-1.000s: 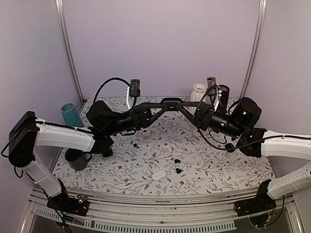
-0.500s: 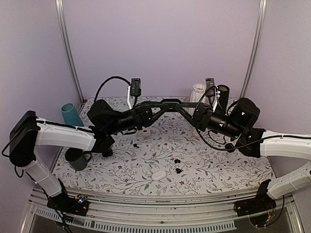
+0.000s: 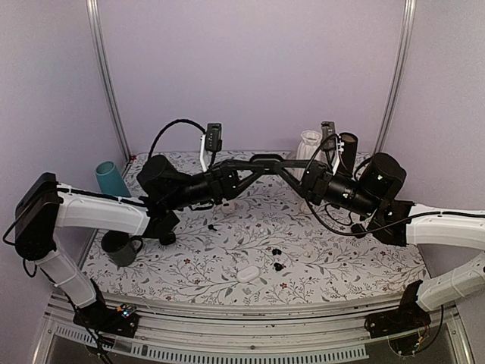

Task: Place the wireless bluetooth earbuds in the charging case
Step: Pass from the right arm to the left, then open the charging case, then pick up the left earbud from the center of the board.

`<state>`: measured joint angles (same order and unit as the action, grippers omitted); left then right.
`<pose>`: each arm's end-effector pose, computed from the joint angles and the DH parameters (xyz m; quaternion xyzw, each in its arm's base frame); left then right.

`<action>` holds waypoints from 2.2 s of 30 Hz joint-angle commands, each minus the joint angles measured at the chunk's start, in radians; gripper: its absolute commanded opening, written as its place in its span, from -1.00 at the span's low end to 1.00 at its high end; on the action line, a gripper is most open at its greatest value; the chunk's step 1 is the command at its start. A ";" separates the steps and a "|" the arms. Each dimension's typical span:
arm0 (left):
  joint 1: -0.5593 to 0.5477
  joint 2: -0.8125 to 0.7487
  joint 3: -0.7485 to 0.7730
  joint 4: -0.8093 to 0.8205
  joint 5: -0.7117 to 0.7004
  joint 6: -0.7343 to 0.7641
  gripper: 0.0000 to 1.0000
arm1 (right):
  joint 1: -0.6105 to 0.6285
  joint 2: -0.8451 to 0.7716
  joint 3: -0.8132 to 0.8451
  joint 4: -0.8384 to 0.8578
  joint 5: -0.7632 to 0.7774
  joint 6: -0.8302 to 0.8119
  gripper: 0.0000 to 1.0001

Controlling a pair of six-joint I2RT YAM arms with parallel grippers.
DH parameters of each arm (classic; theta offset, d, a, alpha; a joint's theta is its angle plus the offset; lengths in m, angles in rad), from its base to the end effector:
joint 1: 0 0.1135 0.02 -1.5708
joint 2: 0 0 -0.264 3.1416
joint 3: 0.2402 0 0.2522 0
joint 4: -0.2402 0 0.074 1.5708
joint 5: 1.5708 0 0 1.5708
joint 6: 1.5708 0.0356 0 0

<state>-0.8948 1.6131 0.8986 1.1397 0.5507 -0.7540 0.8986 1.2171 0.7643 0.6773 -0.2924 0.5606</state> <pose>0.2048 -0.2851 0.3051 0.2646 0.5042 -0.6938 0.4409 0.1666 0.2258 0.3320 -0.2160 0.5889 0.5833 0.5161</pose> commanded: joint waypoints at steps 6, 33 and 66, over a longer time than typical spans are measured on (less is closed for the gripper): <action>-0.015 -0.001 0.030 -0.018 0.040 0.053 -1.00 | 0.006 -0.008 0.015 -0.022 0.010 -0.009 -0.67; -0.013 -0.142 0.065 -0.435 0.174 0.443 -1.00 | -0.059 -0.070 0.104 -0.342 -0.007 -0.083 -0.03; 0.052 -0.295 -0.089 -0.518 -0.131 0.595 -1.00 | -0.058 -0.051 0.163 -0.817 0.157 -0.146 0.29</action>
<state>-0.8608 1.3487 0.8185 0.6353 0.4507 -0.1867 0.8436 1.1126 0.8989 -0.0471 -0.1879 0.3962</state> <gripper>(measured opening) 0.219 0.644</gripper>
